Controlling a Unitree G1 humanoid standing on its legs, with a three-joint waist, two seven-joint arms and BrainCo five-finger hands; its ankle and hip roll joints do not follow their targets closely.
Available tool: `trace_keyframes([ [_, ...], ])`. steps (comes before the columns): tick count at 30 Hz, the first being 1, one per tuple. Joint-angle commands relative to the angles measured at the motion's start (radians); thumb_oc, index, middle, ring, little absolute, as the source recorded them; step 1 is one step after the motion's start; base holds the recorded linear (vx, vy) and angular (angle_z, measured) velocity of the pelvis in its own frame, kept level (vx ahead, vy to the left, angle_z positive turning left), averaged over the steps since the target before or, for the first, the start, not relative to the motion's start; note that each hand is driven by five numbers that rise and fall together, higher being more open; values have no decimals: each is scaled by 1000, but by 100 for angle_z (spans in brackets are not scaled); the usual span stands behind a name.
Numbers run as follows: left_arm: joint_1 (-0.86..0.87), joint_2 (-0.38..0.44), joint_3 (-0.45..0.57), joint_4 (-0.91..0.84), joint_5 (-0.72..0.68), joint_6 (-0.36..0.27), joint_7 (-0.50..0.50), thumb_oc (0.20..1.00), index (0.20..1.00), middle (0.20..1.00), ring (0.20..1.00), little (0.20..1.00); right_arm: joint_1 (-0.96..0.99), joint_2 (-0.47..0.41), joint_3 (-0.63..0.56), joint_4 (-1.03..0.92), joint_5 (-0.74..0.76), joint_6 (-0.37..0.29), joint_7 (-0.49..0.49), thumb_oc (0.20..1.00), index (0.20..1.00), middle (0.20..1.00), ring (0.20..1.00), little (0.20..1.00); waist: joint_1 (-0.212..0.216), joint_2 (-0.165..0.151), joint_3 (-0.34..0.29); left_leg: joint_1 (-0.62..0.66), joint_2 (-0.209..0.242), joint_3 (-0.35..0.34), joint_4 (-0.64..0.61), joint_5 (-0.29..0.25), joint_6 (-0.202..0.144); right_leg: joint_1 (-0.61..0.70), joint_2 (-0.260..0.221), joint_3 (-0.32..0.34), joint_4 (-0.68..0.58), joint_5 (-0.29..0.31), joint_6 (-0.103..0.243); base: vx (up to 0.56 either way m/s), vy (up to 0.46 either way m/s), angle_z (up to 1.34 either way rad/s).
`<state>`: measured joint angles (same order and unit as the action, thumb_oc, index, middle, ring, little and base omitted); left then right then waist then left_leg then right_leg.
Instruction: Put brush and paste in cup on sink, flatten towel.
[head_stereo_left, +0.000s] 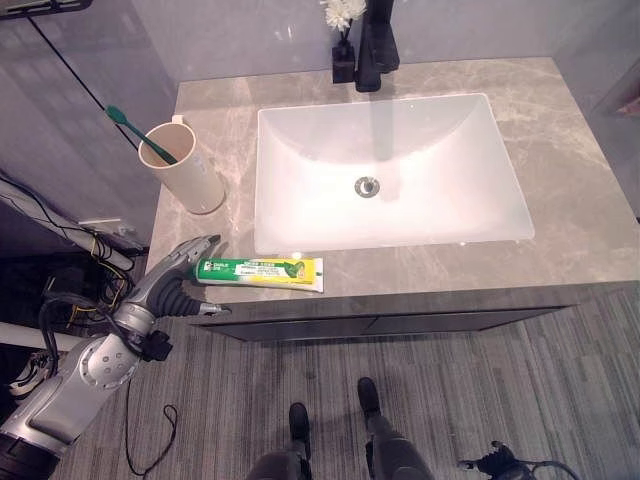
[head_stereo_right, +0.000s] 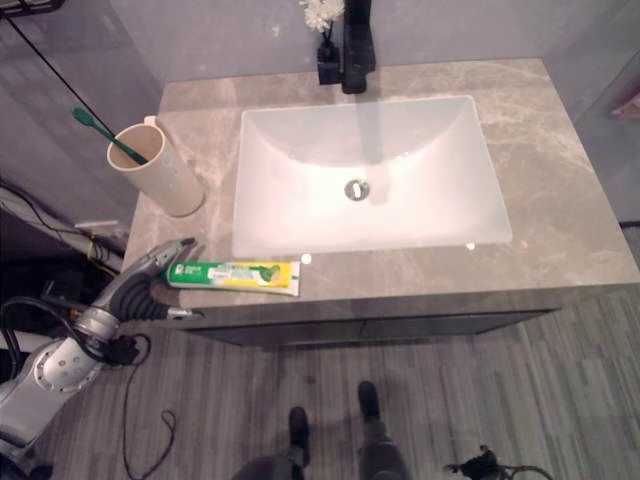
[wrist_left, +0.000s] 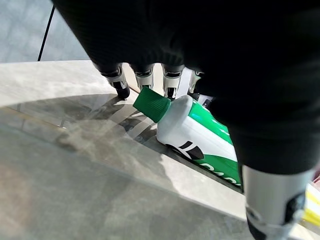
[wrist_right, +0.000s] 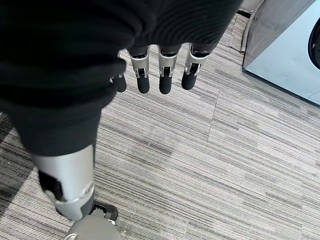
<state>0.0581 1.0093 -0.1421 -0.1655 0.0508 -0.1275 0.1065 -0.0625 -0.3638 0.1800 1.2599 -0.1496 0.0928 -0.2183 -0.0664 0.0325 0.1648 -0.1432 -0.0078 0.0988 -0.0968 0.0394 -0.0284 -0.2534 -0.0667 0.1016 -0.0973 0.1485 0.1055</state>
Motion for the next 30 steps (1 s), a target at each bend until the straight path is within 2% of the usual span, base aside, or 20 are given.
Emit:
trace_keyframes([
  [1,-53,-21,-84,48,38,-2,-22,896,896,896,896,896,-8,-10,2,13,40,16,-29,1000,1000,1000,1000,1000,-29,-6,-12,6,-2,22,61,-64,-26,-7,-23,-25,10,-1,88,20,-31,-1],
  [3,-54,-22,-87,47,42,0,-21,887,887,887,887,887,-7,-11,1,11,42,15,-30,1000,1000,1000,1000,1000,-29,-6,-12,6,-1,23,60,-64,-27,-7,-22,-24,10,-2,87,0,0,0],
  [4,-59,-23,-99,48,50,0,-25,928,928,928,928,928,-7,-12,2,11,43,14,-31,1000,1000,1000,1000,1000,-31,-7,-12,7,1,24,60,-65,-28,-7,-20,-24,10,-3,86,0,0,0],
  [5,-59,-23,-100,49,50,0,-25,931,931,931,931,931,-7,-12,2,11,43,14,-31,1000,1000,1000,1000,1000,-30,-7,-12,7,1,24,61,-65,-28,-7,-20,-23,10,-3,86,0,0,0],
  [7,-62,-16,-115,48,64,1,-30,846,846,846,846,846,-6,-12,5,9,44,13,-32,1000,1000,1000,1000,1000,-32,-9,-13,10,5,26,58,-64,-29,-6,-15,-23,10,-6,85,0,0,0],
  [10,-67,-10,-129,50,74,-2,-35,815,815,815,815,815,-5,-12,5,12,45,13,-35,1000,1000,1000,1000,1000,-31,-9,-12,11,8,27,58,-64,-30,-6,-13,-20,10,-7,85,0,0,0],
  [12,-68,-5,-133,48,79,-4,-37,736,736,736,736,736,-6,-14,5,12,45,13,-38,1000,1000,1000,1000,1000,-30,-9,-13,13,10,28,59,-64,-31,-4,-12,-20,10,-9,84,0,0,0],
  [14,-69,-1,-134,47,80,-5,-37,702,702,702,702,702,-7,-14,5,10,47,11,-38,1000,1000,1000,1000,1000,-30,-9,-14,15,10,28,58,-65,-32,-3,-11,-20,10,-10,83,0,0,0],
  [15,-71,0,-139,50,82,-3,-39,598,598,598,598,598,-8,-15,7,9,48,10,-39,1000,1000,1000,1000,1000,-31,-10,-14,18,12,29,57,-64,-33,-1,-10,-20,10,-11,83,0,0,0],
  [18,-74,3,-145,53,86,-3,-40,573,573,573,573,573,-6,-16,8,8,49,10,-40,1000,1000,1000,1000,1000,-31,-11,-14,21,12,29,55,-64,-33,2,-9,-21,10,-12,82,0,0,0],
  [20,-79,7,-152,55,97,-6,-43,520,520,520,520,520,-7,-17,10,7,49,9,-40,1000,1000,1000,1000,1000,-30,-10,-13,24,13,26,52,-63,-33,3,-9,-26,10,-13,81,0,0,0],
  [30,-93,34,-189,70,145,-10,-52,492,492,492,492,492,-8,-17,15,11,52,5,-44,1000,1000,1000,1000,1000,-28,-9,-11,18,13,21,47,-57,-34,0,-9,-32,10,-11,80,0,0,0],
])
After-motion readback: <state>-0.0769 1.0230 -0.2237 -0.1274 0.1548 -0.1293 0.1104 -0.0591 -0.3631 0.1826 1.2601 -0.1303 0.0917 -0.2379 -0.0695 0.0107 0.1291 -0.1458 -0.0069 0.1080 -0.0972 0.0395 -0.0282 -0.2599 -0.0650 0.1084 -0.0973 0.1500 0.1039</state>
